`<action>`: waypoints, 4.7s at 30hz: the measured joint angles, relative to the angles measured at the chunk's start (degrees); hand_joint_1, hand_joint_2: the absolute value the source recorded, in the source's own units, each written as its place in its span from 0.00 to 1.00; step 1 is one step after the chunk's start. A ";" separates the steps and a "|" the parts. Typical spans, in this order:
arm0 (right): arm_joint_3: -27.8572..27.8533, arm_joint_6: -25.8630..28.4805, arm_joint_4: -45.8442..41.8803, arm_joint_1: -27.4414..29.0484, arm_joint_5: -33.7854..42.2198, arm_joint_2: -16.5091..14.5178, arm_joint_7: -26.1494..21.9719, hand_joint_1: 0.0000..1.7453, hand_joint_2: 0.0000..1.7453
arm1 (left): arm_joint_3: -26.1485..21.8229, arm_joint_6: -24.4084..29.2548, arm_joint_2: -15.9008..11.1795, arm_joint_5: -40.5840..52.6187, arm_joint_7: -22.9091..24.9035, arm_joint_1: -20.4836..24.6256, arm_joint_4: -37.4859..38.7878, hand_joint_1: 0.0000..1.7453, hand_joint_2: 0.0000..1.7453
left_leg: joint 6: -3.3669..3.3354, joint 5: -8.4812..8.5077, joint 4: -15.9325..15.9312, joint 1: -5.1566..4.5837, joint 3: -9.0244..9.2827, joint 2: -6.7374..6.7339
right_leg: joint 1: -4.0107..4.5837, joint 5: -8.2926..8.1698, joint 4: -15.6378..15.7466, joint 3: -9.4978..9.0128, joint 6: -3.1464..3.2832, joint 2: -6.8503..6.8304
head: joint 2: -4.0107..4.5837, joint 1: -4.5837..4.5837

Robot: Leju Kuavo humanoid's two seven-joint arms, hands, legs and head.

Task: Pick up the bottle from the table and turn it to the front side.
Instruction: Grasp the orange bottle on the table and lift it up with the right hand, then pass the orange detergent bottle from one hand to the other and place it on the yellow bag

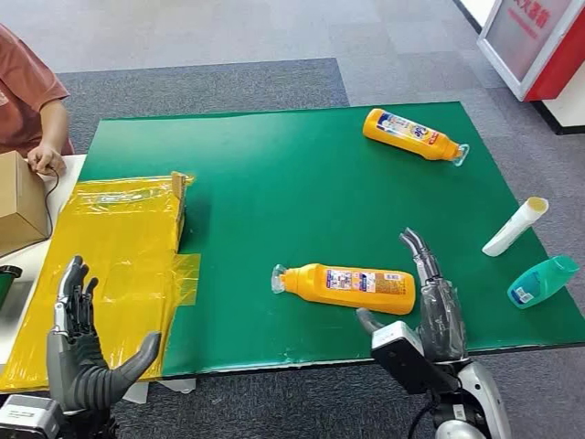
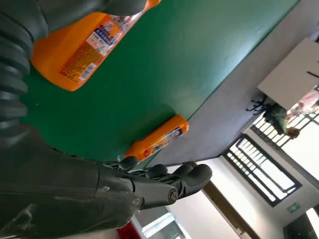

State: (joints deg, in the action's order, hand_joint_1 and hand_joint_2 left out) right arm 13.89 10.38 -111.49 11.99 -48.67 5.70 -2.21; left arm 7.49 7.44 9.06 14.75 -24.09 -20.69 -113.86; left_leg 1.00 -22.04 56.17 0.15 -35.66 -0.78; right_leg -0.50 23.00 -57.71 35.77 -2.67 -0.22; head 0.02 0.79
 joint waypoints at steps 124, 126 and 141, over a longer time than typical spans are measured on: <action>1.28 -13.35 26.94 -13.19 27.39 1.01 -12.44 1.00 1.00 | 7.71 1.49 -6.09 -3.84 1.61 14.87 0.91 0.00 1.00 | -0.01 -0.04 0.01 0.00 0.21 -0.01 | -0.01 0.06 0.00 -0.19 -0.04 0.02 | 0.00 0.00; 0.97 -12.01 26.48 -13.86 29.67 -0.59 -14.37 1.00 1.00 | 7.74 1.95 -6.19 -5.39 1.52 15.62 1.55 0.00 1.00 | 0.01 -0.03 0.00 0.00 0.21 -0.02 | 0.00 0.06 0.00 -0.17 -0.03 0.03 | 0.00 -0.01; 3.58 -2.32 23.06 -15.06 26.89 -7.08 -21.01 1.00 1.00 | 9.25 -4.48 -6.39 -17.52 3.50 22.88 9.58 0.00 1.00 | 0.01 -0.01 0.01 0.00 0.20 -0.02 | 0.00 0.06 -0.01 -0.16 -0.04 0.02 | 0.00 -0.01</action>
State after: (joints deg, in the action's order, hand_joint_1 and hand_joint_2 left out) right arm 17.47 8.06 -88.43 -3.07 -21.78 -1.38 -23.23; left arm 16.74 2.96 2.67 -2.77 -20.58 2.19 -104.28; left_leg 1.02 -22.05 56.17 0.15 -35.46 -0.80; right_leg -0.50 23.05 -57.72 35.61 -2.70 -0.20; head 0.02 0.78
